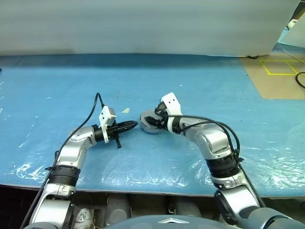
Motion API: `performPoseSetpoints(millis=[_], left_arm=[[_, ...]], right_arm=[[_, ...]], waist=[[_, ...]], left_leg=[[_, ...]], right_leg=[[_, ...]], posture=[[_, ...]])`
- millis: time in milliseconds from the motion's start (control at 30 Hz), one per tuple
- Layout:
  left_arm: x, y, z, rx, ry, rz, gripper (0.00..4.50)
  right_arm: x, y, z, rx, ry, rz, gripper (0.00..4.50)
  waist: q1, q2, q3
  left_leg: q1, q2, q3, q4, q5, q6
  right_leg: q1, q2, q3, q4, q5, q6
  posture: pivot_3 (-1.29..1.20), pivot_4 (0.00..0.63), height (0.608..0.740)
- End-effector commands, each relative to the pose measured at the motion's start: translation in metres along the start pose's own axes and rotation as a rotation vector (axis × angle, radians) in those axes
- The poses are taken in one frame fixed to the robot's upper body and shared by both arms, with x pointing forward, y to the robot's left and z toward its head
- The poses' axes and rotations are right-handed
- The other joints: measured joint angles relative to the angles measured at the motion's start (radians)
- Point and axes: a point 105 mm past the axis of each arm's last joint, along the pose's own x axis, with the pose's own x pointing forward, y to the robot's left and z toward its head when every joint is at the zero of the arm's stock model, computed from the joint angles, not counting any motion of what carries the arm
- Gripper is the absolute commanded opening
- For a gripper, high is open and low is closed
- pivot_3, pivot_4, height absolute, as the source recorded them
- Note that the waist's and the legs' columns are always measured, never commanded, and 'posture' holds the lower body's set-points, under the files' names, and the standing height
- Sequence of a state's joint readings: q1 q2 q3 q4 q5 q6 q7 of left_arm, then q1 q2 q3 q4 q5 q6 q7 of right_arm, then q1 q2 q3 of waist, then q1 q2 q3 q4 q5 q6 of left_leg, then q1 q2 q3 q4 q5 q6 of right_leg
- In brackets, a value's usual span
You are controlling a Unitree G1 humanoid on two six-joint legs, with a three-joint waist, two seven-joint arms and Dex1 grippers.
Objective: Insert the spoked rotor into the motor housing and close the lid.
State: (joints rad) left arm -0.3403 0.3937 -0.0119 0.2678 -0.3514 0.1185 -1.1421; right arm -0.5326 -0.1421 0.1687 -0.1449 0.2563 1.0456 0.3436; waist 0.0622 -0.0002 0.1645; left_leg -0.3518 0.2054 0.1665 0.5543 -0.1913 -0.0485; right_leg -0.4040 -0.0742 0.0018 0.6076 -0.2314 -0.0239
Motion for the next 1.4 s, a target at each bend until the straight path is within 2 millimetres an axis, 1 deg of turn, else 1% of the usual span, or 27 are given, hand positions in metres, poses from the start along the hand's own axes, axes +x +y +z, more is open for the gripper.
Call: performPoseSetpoints(millis=[33,167,233,300,367,433,467,533,600,633,700,767,867,933,1033,1100,1200,1300,1367,1400], left_arm=[[-0.002,0.001,0.009,0.038,-0.019,0.002,0.0],[-0.003,0.002,0.008,0.037,-0.015,0.005,0.0],[-0.003,0.001,0.007,0.036,-0.013,0.003,0.0],[-0.002,0.001,0.007,0.035,-0.013,0.002,0.0],[-0.002,0.001,0.006,0.035,-0.013,0.002,0.0],[-0.002,0.002,0.006,0.036,-0.014,0.002,0.0],[-0.002,0.002,0.006,0.037,-0.014,0.002,0.0],[-0.002,0.002,0.006,0.038,-0.013,0.003,0.0],[-0.003,0.002,0.005,0.038,-0.012,0.003,0.0],[-0.003,0.003,0.005,0.038,-0.011,0.004,0.0],[-0.003,0.003,0.004,0.038,-0.01,0.004,0.0],[-0.003,0.003,0.004,0.038,-0.009,0.004,0.0],[-0.003,0.003,0.003,0.039,-0.007,0.002,0.0],[-0.003,0.003,0.002,0.039,-0.006,0.001,0.0],[-0.003,0.003,0.002,0.039,-0.004,-0.003,0.0],[-0.002,0.002,0.001,0.038,-0.004,-0.006,0.0],[-0.002,0.003,0.001,0.039,-0.003,-0.006,0.0],[-0.003,0.004,0.001,0.04,-0.003,-0.001,0.0],[-0.007,0.008,0.002,0.045,-0.004,0.021,0.0],[-0.011,0.013,0.004,0.051,-0.006,0.039,0.0]], right_arm=[[0.001,-0.002,-0.015,0.095,0.074,-0.02,2.94],[0.001,0.009,-0.016,0.146,0.091,0.013,2.94],[0.001,0.018,-0.015,0.213,0.097,0.063,2.94],[0.0,0.023,-0.012,0.248,0.096,0.087,2.94],[-0.002,0.028,-0.011,0.247,0.106,0.124,2.94],[-0.005,0.033,-0.01,0.206,0.116,0.161,2.94],[-0.006,0.033,-0.011,0.169,0.123,0.163,2.94],[-0.005,0.02,-0.013,0.008,0.119,0.066,2.94],[-0.001,0.004,-0.009,-0.076,0.085,-0.042,2.94],[0.0,0.001,-0.005,-0.095,0.056,-0.062,2.94],[0.0,0.004,0.001,-0.112,0.017,-0.039,2.94],[0.0,0.012,0.008,-0.097,-0.035,0.009,2.94],[-0.001,0.021,0.022,-0.016,-0.143,0.079,2.94],[-0.001,0.022,0.024,0.024,-0.166,0.097,2.94],[-0.003,0.027,0.027,0.133,-0.188,0.163,2.94],[-0.004,0.026,0.027,0.131,-0.186,0.169,2.94],[-0.003,0.024,0.024,0.104,-0.169,0.148,2.94],[0.002,0.018,0.014,0.077,-0.107,0.08,2.94],[0.003,0.017,0.01,0.029,-0.085,0.053,2.94],[0.003,0.021,0.009,0.022,-0.079,0.073,2.94]], waist=[[0.0,0.0,0.0],[0.0,0.0,0.0],[0.0,0.0,0.0],[0.0,0.0,0.0],[-0.002,0.0,0.0],[-0.004,0.0,0.0],[-0.005,0.0,0.0],[-0.006,0.0,0.0],[-0.007,0.0,0.0],[-0.008,0.0,0.0],[-0.008,0.0,0.0],[-0.008,0.0,0.0],[-0.008,0.0,0.0],[-0.009,0.0,0.0],[-0.011,0.0,0.0],[-0.011,0.0,0.0],[-0.011,0.0,0.0],[-0.012,0.0,0.0],[-0.012,0.0,0.0],[-0.012,0.0,0.0]], left_leg=[[0.0,0.0,0.0,0.0,0.0,0.0],[0.0,0.0,0.001,0.0,0.0,0.0],[0.0,0.0,0.002,-0.002,0.0,0.0],[0.0,-0.001,0.002,-0.004,0.0,0.0],[0.0,-0.001,0.003,-0.006,0.0,-0.001],[0.0,-0.001,0.003,-0.008,0.0,-0.001],[0.0,-0.001,0.003,-0.009,-0.001,-0.002],[0.0,-0.001,0.003,-0.009,-0.001,-0.003],[0.0,-0.001,0.002,-0.009,-0.001,-0.003],[0.001,-0.001,0.002,-0.009,-0.001,-0.003],[0.001,-0.001,0.002,-0.008,-0.001,-0.004],[0.001,-0.001,0.003,-0.007,-0.001,-0.004],[0.001,-0.001,0.003,-0.006,-0.001,-0.004],[0.0,0.0,0.003,-0.006,-0.001,-0.004],[-0.001,-0.001,0.003,-0.005,-0.001,-0.004],[-0.002,-0.001,0.003,-0.005,-0.001,-0.004],[-0.005,-0.001,0.002,-0.007,-0.001,-0.004],[-0.007,0.0,0.002,-0.007,-0.001,-0.004],[-0.007,0.0,0.002,-0.006,-0.001,-0.004],[-0.006,0.0,0.002,-0.006,-0.001,-0.004]], right_leg=[[0.0,0.0,0.0,0.0,0.0,0.0],[0.0,0.0,0.0,-0.001,0.0,0.0],[-0.001,0.0,0.0,-0.001,0.0,0.0],[-0.002,0.001,0.0,-0.001,0.0,0.0],[-0.003,0.001,0.0,-0.001,0.001,0.001],[-0.003,0.002,-0.001,-0.001,0.001,0.002],[-0.003,0.002,-0.001,-0.001,0.001,0.002],[-0.003,0.002,-0.001,-0.002,0.0,0.002],[-0.003,0.002,-0.002,-0.002,0.0,0.002],[-0.003,0.002,-0.001,-0.002,0.0,0.002],[-0.002,0.002,-0.001,-0.001,0.0,0.002],[-0.002,0.001,0.0,-0.001,0.0,0.001],[-0.002,0.0,0.0,0.0,-0.001,-0.001],[-0.003,0.001,0.0,0.0,-0.001,-0.001],[-0.003,0.001,0.0,0.0,0.0,-0.001],[-0.004,0.001,-0.001,0.0,0.001,0.002],[-0.006,0.002,-0.002,-0.001,0.001,0.002],[-0.008,0.002,-0.003,-0.001,0.001,0.002],[-0.008,0.002,-0.003,0.0,0.001,0.002],[-0.008,0.002,-0.003,0.0,0.001,0.002]], posture=[[0.0,0.15,0.74],[0.0,0.15,0.74],[0.0,0.15,0.74],[0.0,0.15,0.74],[0.0,0.15,0.74],[0.0,0.15,0.74],[0.0,0.15,0.74],[0.0,0.15,0.74],[0.0,0.15,0.74],[0.0,0.15,0.74],[0.0,0.15,0.74],[0.0,0.15,0.74],[0.0,0.15,0.74],[0.0,0.15,0.74],[0.0,0.15,0.74],[0.0,0.15,0.74],[0.0,0.15,0.74],[0.0,0.15,0.74],[0.0,0.15,0.74],[0.0,0.15,0.74]])
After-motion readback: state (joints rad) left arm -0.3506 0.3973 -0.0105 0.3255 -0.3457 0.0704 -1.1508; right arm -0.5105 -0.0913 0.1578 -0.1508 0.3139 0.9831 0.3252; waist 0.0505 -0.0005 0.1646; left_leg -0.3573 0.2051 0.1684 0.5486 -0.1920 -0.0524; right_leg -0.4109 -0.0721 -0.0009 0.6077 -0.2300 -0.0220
